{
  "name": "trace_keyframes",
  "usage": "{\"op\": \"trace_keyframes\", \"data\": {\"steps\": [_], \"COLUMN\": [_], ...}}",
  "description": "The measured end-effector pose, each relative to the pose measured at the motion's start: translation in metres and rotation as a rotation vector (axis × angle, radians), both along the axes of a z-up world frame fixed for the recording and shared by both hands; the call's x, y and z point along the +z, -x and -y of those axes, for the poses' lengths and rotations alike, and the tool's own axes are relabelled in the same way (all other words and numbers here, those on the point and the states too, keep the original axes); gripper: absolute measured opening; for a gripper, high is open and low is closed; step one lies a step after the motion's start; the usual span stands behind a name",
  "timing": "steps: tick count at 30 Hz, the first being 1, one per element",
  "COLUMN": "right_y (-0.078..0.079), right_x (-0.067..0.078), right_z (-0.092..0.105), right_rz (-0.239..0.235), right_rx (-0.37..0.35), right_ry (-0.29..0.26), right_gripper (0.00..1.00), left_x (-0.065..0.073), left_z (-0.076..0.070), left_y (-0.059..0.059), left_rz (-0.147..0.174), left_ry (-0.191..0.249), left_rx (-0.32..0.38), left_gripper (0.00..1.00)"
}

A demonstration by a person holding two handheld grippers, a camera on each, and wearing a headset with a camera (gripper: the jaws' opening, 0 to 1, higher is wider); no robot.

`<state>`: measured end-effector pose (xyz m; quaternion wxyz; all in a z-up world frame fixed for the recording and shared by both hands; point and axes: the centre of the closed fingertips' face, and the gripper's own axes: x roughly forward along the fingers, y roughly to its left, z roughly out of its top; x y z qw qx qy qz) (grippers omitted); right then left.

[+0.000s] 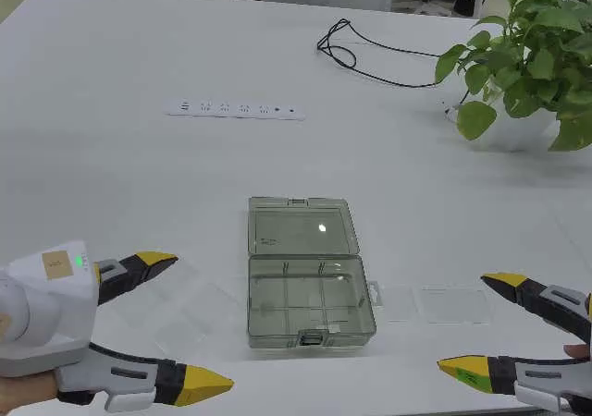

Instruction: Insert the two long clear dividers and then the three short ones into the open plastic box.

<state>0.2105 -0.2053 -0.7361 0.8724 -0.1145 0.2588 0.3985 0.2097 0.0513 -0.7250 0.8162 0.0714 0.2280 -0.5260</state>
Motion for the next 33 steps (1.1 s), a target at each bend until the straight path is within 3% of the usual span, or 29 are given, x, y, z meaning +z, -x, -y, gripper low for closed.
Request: {"op": "trace_keyframes", "data": {"steps": [33], "right_y": [-0.0022], "right_x": [-0.0022], "right_z": [-0.0049], "right_rz": [-0.007], "right_rx": [0.009], "right_ry": [-0.005], "right_gripper": [0.83], "left_x": [-0.0019], "left_z": [0.0019], "left_y": [-0.0018], "left_rz": [-0.007], "left_ry": [-0.002], "left_rx": [-0.009], "left_gripper": [1.00]}}
